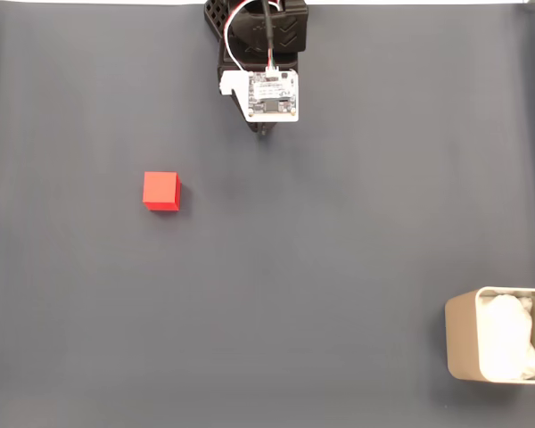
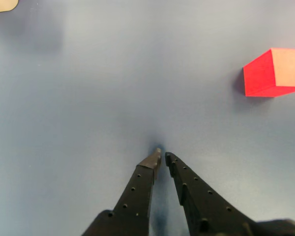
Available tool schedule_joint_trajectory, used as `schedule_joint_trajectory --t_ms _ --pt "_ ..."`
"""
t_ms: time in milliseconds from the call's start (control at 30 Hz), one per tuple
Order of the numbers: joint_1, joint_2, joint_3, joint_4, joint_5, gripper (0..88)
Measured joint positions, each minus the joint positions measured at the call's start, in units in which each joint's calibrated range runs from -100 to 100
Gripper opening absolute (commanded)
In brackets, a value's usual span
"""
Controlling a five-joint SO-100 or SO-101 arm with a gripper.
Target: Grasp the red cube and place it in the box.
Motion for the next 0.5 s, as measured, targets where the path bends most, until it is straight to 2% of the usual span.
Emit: schedule_joint_trajectory --t_ms 500 --pt "0.1 0.0 0.0 -2.0 -0.3 0.0"
